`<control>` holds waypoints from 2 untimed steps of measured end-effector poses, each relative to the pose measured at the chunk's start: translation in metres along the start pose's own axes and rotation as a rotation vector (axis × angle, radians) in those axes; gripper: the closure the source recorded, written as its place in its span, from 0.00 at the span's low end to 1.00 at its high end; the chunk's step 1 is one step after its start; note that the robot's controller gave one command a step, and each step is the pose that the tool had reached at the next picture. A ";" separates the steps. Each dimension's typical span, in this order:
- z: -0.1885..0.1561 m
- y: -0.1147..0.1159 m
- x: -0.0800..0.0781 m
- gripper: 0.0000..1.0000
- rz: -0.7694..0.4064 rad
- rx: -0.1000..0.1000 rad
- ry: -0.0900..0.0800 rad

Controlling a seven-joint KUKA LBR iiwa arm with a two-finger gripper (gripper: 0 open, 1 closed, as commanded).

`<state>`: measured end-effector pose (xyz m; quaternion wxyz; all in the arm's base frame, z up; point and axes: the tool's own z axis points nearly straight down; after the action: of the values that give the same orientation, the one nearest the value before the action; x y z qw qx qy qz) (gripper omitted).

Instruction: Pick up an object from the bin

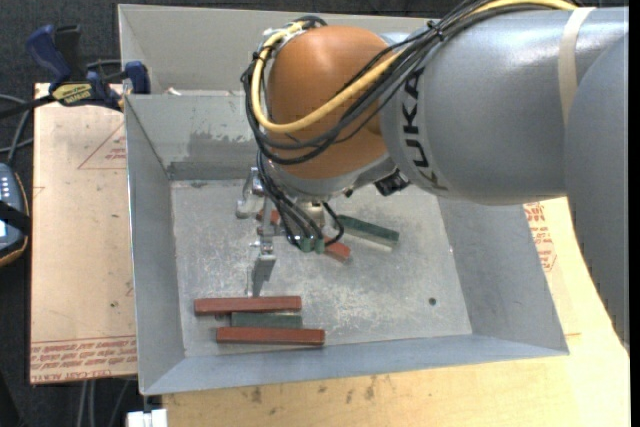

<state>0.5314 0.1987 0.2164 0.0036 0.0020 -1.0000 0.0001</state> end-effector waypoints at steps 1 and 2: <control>-0.004 -0.001 -0.002 0.00 0.004 -0.001 -0.007; 0.062 -0.016 0.022 0.00 0.006 -0.002 -0.011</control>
Offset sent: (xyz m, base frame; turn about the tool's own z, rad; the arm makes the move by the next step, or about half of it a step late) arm -0.0531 -0.0368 -0.1464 0.0105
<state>0.5094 0.1825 0.1548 -0.0017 -0.0012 -1.0000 -0.0011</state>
